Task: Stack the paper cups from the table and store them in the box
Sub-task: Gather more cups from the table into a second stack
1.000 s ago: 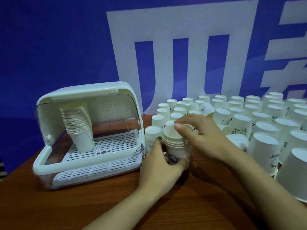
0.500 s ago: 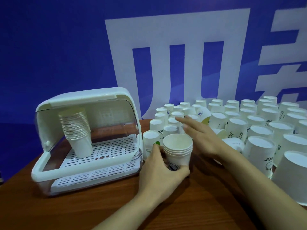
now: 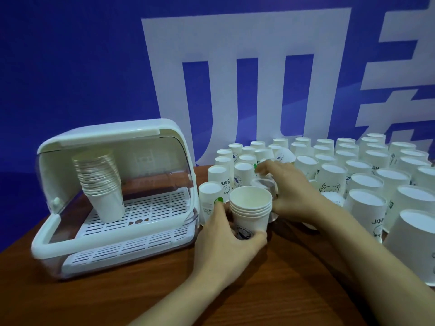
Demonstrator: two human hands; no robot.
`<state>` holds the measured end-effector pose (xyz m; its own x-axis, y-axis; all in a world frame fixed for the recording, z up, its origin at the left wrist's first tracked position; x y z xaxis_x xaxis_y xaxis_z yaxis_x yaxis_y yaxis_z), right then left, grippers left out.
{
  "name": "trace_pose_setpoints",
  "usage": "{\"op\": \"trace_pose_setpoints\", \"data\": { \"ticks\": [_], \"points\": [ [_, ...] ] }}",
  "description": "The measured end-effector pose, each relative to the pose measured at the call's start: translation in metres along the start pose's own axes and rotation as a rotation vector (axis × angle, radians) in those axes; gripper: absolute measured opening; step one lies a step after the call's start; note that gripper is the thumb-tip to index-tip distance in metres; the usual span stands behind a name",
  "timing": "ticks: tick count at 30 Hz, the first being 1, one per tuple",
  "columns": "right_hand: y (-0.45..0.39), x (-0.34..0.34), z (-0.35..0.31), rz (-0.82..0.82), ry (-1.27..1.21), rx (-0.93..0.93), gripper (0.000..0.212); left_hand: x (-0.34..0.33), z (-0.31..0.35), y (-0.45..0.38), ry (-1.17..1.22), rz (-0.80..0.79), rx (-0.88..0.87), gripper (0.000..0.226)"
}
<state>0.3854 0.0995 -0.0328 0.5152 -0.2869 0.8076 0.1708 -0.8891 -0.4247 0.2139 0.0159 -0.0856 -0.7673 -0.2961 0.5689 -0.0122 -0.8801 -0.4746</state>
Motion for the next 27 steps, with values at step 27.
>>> {"op": "trace_pose_setpoints", "data": {
  "ticks": [27],
  "points": [
    [0.021, 0.017, -0.024, -0.06, -0.594, -0.038, 0.06, 0.0, -0.002, -0.001, 0.015, 0.007, 0.016, 0.053]
  ]
}}
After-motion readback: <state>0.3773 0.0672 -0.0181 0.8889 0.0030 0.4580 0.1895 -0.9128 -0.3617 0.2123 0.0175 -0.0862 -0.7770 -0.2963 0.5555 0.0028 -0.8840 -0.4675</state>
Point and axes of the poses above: each hand's wrist, its own y-axis away from the middle knuckle, its own x-axis out of the back of the hand, z = x × y, the point moved 4 cm from there along -y, towards the middle knuckle, and after that the axes turned 11 degrees about -x, right-handed, at the moved point
